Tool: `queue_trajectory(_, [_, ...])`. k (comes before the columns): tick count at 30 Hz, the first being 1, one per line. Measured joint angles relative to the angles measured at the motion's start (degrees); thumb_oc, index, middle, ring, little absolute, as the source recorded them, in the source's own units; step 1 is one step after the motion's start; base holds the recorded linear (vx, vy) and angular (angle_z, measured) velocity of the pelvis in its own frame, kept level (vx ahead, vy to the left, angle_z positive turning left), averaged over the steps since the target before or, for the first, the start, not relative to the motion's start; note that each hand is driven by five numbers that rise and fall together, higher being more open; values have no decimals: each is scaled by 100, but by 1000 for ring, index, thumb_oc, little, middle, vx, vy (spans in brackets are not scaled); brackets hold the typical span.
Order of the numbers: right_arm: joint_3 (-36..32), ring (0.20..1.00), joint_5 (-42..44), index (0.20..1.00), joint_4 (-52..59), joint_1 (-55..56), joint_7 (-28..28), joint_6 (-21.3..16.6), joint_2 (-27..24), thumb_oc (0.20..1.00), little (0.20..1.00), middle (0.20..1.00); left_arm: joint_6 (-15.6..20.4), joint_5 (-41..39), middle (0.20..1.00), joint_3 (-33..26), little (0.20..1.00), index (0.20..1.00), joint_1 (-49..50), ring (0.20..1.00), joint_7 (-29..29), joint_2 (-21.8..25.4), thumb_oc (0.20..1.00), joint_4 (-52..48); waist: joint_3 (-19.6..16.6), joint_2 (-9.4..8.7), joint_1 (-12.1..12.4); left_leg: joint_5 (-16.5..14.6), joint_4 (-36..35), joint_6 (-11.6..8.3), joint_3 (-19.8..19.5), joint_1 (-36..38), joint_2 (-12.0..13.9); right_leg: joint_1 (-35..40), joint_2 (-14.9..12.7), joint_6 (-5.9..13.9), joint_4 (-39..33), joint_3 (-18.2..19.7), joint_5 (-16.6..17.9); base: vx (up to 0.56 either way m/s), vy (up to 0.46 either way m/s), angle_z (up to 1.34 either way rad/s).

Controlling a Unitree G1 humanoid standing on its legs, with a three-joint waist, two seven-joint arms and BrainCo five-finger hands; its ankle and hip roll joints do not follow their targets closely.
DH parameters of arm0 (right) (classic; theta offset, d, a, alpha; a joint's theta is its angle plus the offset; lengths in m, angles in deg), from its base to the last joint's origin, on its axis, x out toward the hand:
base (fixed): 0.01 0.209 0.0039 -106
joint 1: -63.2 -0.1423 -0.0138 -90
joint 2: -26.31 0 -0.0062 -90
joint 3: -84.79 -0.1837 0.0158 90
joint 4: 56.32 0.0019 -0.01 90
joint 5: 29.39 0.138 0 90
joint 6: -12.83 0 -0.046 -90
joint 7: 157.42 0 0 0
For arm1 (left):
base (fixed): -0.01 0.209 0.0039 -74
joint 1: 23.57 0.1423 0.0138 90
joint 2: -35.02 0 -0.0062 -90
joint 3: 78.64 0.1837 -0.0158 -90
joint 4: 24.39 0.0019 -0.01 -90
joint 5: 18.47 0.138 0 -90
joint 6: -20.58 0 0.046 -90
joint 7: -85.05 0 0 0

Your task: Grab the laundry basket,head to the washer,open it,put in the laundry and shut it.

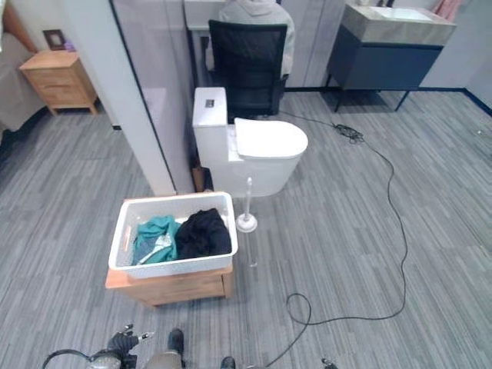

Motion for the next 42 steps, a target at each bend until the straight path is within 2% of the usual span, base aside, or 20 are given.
queue_trajectory(1, [-76,1000,51,1000,-32,-2,-15,1,-53,1000,1000,1000,-1,0,1000,-30,1000,1000,0,1000,0,-9,1000,23,-1,107,-28,67,-113,190,23,157,16,-10,82,0,135,-4,0,51,49,9])
queue_trajectory(2, [-75,1000,133,1000,-34,-25,-37,1,-160,1000,1000,1000,-1,0,1000,-42,1000,1000,-12,1000,2,-50,1000,46,70,357,-76,107,-207,469,-2,323,219,-109,244,83,496,1,-87,69,65,10])
queue_trajectory(3, [-79,1000,162,1000,-18,-38,-29,1,-242,1000,1000,1000,-7,3,1000,-47,1000,1000,-22,1000,-2,-95,1000,52,112,627,-123,-37,-408,506,-205,491,418,-472,346,246,1211,70,-502,59,59,11])
queue_trajectory(4, [-95,1000,175,1000,83,-28,-25,-2,-313,1000,1000,1000,-7,5,1000,-96,1000,1000,1,1000,0,-88,1000,46,53,637,-149,-95,-515,407,-236,534,350,-589,75,20,1171,-38,-723,54,51,-2])
queue_trajectory(5, [-305,1000,223,1000,154,-5,-26,-6,-326,1000,1000,1000,-11,8,1000,-149,1000,1000,101,1000,-22,-51,1000,60,-35,509,-101,-133,-536,207,-174,558,188,-496,-243,100,747,-120,-568,35,34,6])
queue_trajectory(6, [-485,1000,311,1000,162,46,-35,-11,-334,1000,1000,1000,-18,8,1000,-163,1000,1000,151,1000,-54,-24,1000,70,-92,505,-140,-154,-513,221,-140,549,187,-357,-296,128,503,-170,-355,60,30,4])
queue_trajectory(7, [-649,1000,424,1000,156,79,-46,-29,-426,1000,1000,1000,-10,6,1000,-171,1000,1000,208,1000,-78,52,1000,60,-124,522,-114,-174,-443,183,13,552,255,-322,-346,110,394,-180,-334,43,15,16])
queue_trajectory(9, [-887,1000,612,1000,151,194,-42,-33,-554,1000,1000,1000,-12,3,1000,-390,1000,1000,347,1000,-105,61,1000,26,-185,669,-80,-253,-457,-18,43,553,249,-282,-371,217,340,-200,-315,62,8,9])
queue_trajectory(13, [-1453,1000,875,1000,339,414,-43,-52,-592,1000,1000,1000,-18,-29,1000,-903,1000,1000,665,1000,-82,189,1000,-330,-197,667,17,-246,-553,-8,37,601,96,-159,-513,401,171,-181,-234,51,-10,2])
queue_trajectory(16, [-1696,1000,925,1000,761,653,-65,-39,-716,1000,1000,1000,-24,-131,1000,-1174,1000,1000,960,1000,-34,371,1000,-782,-200,567,52,-260,-623,14,12,592,17,-92,-581,463,49,-204,-197,55,-19,8])
queue_trajectory(19, [-2287,1000,969,1000,1916,1047,-275,-26,-935,1000,1000,1000,-58,-307,1000,-1861,1000,1000,1156,1000,177,593,1000,-1454,-213,495,48,-219,-762,97,-43,562,-41,-90,-620,517,-92,-272,-118,40,-7,9])
queue_trajectory(23, [-2620,1000,958,1000,3157,1052,-587,30,-1445,1000,1000,1000,-174,-351,1000,-1961,1000,1000,974,1000,293,996,1000,-2556,-146,556,45,-191,-768,96,-62,545,-85,-108,-662,547,-97,-300,-98,-40,5,4])
queue_trajectory(24, [-2756,1000,827,1000,3640,1074,-629,214,-1548,1000,1000,1000,-357,-355,1000,-1961,1000,1000,919,1000,309,1088,1000,-2933,-109,625,29,-175,-765,112,-86,470,-92,-192,-663,552,-97,-309,-93,-115,5,9])
queue_trajectory(25, [-2842,1000,779,1000,3989,1158,-667,238,-1648,1000,1000,1000,-413,-354,1000,-1961,1000,1000,903,1000,311,1150,1000,-3291,-113,650,17,-159,-766,123,-119,364,-97,-282,-670,564,-96,-330,-82,-109,3,17])
queue_trajectory(26, [-3046,1000,708,1000,4284,1122,-784,168,-1907,1000,1000,1000,-363,-356,1000,-1964,1000,1000,756,1000,387,1299,1000,-3800,-52,709,16,-76,-750,156,-179,176,-106,-435,-678,560,-95,-411,-3,-131,4,25])
queue_trajectory(29, [-3208,1000,612,1000,4508,669,-972,263,-2201,1000,1000,1000,-366,-364,1000,-1953,1000,1000,83,1000,439,1457,1000,-4152,92,754,-17,66,-745,177,-244,-72,-107,-657,-674,558,-92,-485,78,-168,-3,15])
queue_trajectory(31, [-3095,1000,597,1000,4656,235,-1074,286,-2414,1000,1000,1000,-425,-372,1000,-1577,1000,1000,-383,1000,515,1706,1000,-4385,264,763,-45,153,-711,152,-314,-391,-99,-953,-666,541,-49,-535,138,-198,-8,9])
queue_trajectory(35, [-2709,1000,597,1000,4911,-570,-1102,374,-2563,1000,1000,1000,-510,-366,1000,-1239,1000,1000,-1255,1000,520,1924,1000,-4432,666,748,-67,280,-536,162,-363,-970,-85,-1452,-648,538,-2,-575,289,-195,-9,5])
queue_trajectory(39, [-2009,1000,601,1000,5193,-1494,-1033,443,-2503,1000,1000,1000,-717,-350,1000,-900,1000,1000,-2225,1000,552,2080,1000,-4384,1324,730,-22,380,-342,180,-364,-1524,-67,-1959,-643,530,75,-567,449,-141,-12,-1])
queue_trajectory(42, [-1944,1000,603,1000,5331,-1692,-986,525,-2483,1000,1000,1000,-875,-345,1000,-895,1000,1000,-2502,1000,701,2109,1000,-4350,1658,722,38,385,-261,185,-366,-1740,-74,-2157,-656,524,156,-587,462,-92,-19,2])
